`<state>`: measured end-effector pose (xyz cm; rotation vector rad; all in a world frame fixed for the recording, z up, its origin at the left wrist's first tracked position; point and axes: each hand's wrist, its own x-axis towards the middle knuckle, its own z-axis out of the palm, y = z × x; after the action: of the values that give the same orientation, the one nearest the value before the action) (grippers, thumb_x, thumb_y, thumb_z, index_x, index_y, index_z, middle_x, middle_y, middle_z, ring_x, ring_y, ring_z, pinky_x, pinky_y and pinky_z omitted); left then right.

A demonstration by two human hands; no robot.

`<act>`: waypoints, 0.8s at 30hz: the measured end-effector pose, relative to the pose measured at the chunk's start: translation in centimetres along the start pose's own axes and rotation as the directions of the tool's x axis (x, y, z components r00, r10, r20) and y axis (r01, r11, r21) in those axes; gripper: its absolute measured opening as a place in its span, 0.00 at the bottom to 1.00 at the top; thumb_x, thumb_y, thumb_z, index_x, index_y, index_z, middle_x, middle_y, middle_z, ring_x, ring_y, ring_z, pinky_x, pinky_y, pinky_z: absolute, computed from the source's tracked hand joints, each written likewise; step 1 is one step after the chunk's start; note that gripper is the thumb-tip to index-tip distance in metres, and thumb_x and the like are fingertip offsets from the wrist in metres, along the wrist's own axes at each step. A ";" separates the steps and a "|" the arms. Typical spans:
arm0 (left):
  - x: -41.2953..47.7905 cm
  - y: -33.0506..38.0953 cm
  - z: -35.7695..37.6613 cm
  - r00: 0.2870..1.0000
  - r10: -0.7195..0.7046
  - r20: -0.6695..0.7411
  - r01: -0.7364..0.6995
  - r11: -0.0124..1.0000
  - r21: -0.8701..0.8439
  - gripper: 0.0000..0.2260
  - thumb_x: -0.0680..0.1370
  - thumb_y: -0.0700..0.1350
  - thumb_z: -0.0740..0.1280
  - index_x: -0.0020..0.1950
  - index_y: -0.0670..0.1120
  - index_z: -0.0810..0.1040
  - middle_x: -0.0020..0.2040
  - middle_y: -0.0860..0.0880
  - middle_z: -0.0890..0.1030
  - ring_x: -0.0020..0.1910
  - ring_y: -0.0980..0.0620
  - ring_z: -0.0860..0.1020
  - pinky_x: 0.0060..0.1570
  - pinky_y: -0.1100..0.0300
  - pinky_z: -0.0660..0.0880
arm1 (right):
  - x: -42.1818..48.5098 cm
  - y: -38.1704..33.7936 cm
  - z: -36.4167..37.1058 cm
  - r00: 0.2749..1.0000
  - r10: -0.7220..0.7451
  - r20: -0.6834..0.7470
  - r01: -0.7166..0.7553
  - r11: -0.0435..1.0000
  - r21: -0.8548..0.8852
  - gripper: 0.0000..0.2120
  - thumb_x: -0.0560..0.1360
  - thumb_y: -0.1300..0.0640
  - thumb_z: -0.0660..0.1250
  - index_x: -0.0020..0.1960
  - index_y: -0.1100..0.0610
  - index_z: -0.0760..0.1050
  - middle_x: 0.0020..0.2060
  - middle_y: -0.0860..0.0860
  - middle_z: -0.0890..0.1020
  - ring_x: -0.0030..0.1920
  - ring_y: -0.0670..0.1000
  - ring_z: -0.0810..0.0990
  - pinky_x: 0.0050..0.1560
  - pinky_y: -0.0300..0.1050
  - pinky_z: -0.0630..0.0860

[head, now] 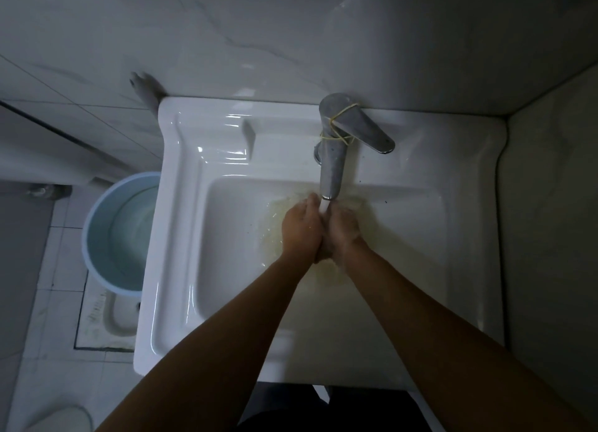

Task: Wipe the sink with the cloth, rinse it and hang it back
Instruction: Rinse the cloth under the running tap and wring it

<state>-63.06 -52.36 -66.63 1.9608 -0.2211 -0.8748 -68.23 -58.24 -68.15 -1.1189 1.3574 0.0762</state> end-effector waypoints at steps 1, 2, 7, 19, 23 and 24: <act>-0.1 0.1 0.1 0.999 -0.035 0.001 0.035 0.999 -0.037 0.21 0.85 0.49 0.56 0.33 0.50 0.74 0.30 0.51 0.76 0.32 0.53 0.76 0.40 0.53 0.75 | 0.4 0.2 0.0 1.000 0.012 -0.015 -0.011 0.999 0.033 0.25 0.76 0.39 0.56 0.59 0.57 0.77 0.53 0.56 0.84 0.54 0.60 0.83 0.56 0.59 0.80; 0.0 0.1 0.0 0.997 -0.077 0.012 0.077 0.995 -0.067 0.21 0.85 0.50 0.56 0.34 0.50 0.75 0.30 0.51 0.77 0.33 0.52 0.77 0.40 0.53 0.75 | 0.3 0.1 -0.3 0.999 0.044 -0.022 -0.043 0.998 0.041 0.24 0.76 0.39 0.56 0.58 0.56 0.79 0.51 0.55 0.84 0.53 0.59 0.83 0.56 0.58 0.80; 1.4 -0.2 -1.6 0.952 -0.271 0.143 0.290 0.949 -0.126 0.14 0.84 0.52 0.58 0.57 0.46 0.80 0.49 0.46 0.83 0.50 0.46 0.81 0.50 0.52 0.81 | 0.4 -0.4 -2.1 0.996 0.087 0.021 -0.090 0.965 0.245 0.15 0.75 0.44 0.67 0.50 0.53 0.84 0.48 0.54 0.87 0.51 0.57 0.85 0.55 0.57 0.81; 0.8 -1.0 -2.6 0.895 -0.369 0.252 0.435 0.850 -0.299 0.15 0.81 0.51 0.66 0.61 0.43 0.82 0.57 0.40 0.85 0.53 0.42 0.84 0.47 0.51 0.85 | -2.0 1.8 -3.9 0.960 -0.277 -0.040 0.280 0.950 0.136 0.12 0.73 0.59 0.71 0.55 0.48 0.82 0.50 0.49 0.86 0.49 0.49 0.85 0.44 0.43 0.80; 0.5 -0.6 -3.3 0.897 -0.368 0.245 0.438 0.819 -0.372 0.12 0.81 0.48 0.65 0.56 0.44 0.84 0.50 0.42 0.87 0.51 0.43 0.85 0.54 0.50 0.82 | -1.5 2.0 -3.7 0.994 -0.092 -0.052 0.099 0.983 0.156 0.08 0.74 0.52 0.69 0.50 0.53 0.83 0.43 0.51 0.85 0.40 0.50 0.82 0.40 0.44 0.77; 0.4 -0.4 -3.5 0.888 -0.363 0.282 0.452 0.799 -0.395 0.11 0.81 0.46 0.64 0.55 0.43 0.84 0.50 0.42 0.86 0.50 0.44 0.84 0.54 0.50 0.80 | -1.5 1.8 -3.5 1.000 0.008 0.019 -0.011 0.980 0.201 0.10 0.74 0.51 0.68 0.49 0.55 0.84 0.42 0.52 0.85 0.41 0.52 0.83 0.41 0.45 0.77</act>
<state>-60.59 -49.95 -66.08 1.4978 0.2965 -1.2744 -72.32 -58.80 -67.41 -0.9400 1.3228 -0.0429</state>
